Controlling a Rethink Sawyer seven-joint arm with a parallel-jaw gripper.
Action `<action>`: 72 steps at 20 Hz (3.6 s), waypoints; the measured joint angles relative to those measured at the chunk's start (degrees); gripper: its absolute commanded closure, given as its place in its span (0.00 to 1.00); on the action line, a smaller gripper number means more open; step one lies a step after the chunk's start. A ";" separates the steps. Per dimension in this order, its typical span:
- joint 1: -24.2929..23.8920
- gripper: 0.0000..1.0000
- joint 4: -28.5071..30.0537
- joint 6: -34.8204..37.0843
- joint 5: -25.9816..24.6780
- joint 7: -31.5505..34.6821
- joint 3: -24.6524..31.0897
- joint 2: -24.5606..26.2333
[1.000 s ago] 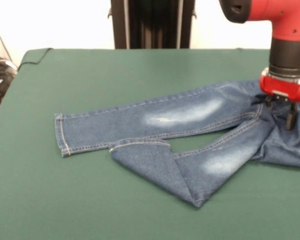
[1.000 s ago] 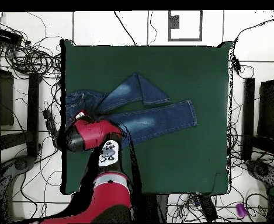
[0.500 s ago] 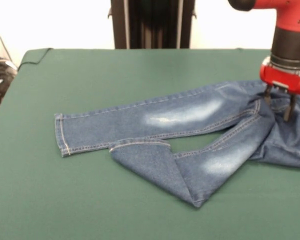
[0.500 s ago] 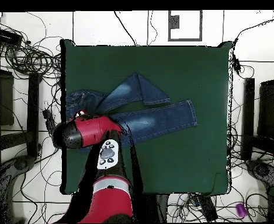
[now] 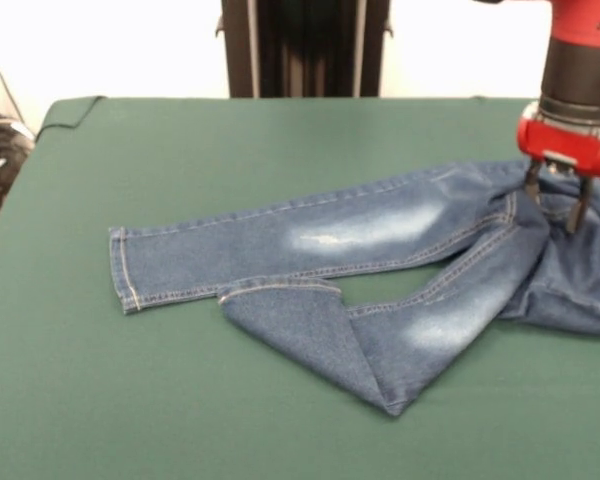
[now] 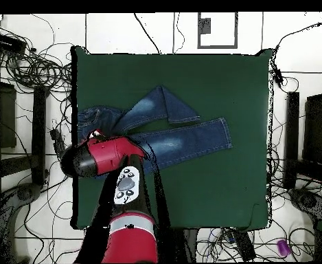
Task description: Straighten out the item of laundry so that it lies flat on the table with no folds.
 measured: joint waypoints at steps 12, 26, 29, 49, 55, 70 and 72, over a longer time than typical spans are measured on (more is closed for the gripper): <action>-7.69 0.00 4.71 12.12 -0.02 0.01 2.55 -12.50; -10.80 0.00 4.72 7.17 -9.39 0.01 2.64 -12.15; -11.57 0.00 4.84 7.02 -12.76 0.01 2.70 -10.52; -17.31 0.00 5.38 8.51 -23.31 0.00 4.28 0.64; -17.53 0.00 4.70 8.38 -25.54 0.00 4.71 1.44; -25.55 0.00 6.95 8.42 -32.46 -0.18 12.87 0.11; -28.42 0.00 7.80 8.55 -33.61 -0.76 15.52 -0.02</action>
